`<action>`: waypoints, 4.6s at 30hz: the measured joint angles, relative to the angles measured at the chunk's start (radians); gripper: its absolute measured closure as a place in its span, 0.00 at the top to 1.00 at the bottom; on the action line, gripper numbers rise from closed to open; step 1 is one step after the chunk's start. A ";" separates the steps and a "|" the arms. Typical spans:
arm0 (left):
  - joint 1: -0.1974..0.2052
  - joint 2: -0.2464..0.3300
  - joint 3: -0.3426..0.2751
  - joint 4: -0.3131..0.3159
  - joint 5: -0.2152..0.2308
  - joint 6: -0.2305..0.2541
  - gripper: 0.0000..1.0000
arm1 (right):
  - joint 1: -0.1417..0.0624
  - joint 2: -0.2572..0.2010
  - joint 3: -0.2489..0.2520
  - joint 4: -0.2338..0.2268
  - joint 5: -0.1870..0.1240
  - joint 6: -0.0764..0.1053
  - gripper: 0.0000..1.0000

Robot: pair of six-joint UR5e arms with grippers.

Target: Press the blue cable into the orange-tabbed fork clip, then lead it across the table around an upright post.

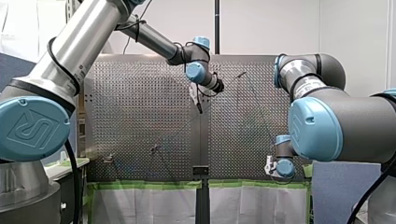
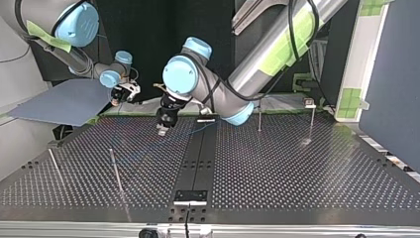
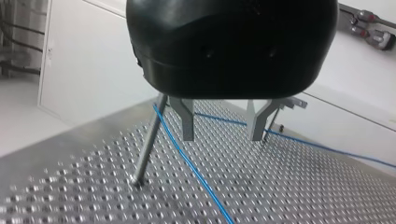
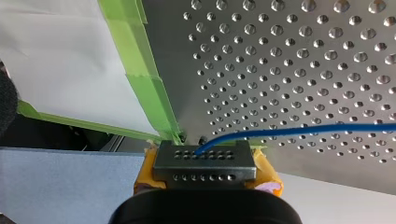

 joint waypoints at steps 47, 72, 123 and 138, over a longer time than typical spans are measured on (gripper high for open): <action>-0.014 -0.004 0.397 -0.183 0.116 0.139 0.99 | 0.001 0.000 -0.006 0.013 0.000 0.001 0.00; -0.091 -0.096 0.418 -0.375 -0.019 0.346 0.99 | 0.004 0.001 -0.006 0.015 0.000 0.000 0.00; -0.115 -0.096 0.418 -0.348 -0.157 0.455 0.99 | 0.008 0.001 -0.006 0.016 0.000 -0.002 0.00; -0.125 -0.095 0.418 -0.352 -0.193 0.448 0.99 | 0.008 0.000 -0.006 0.016 0.000 -0.002 0.00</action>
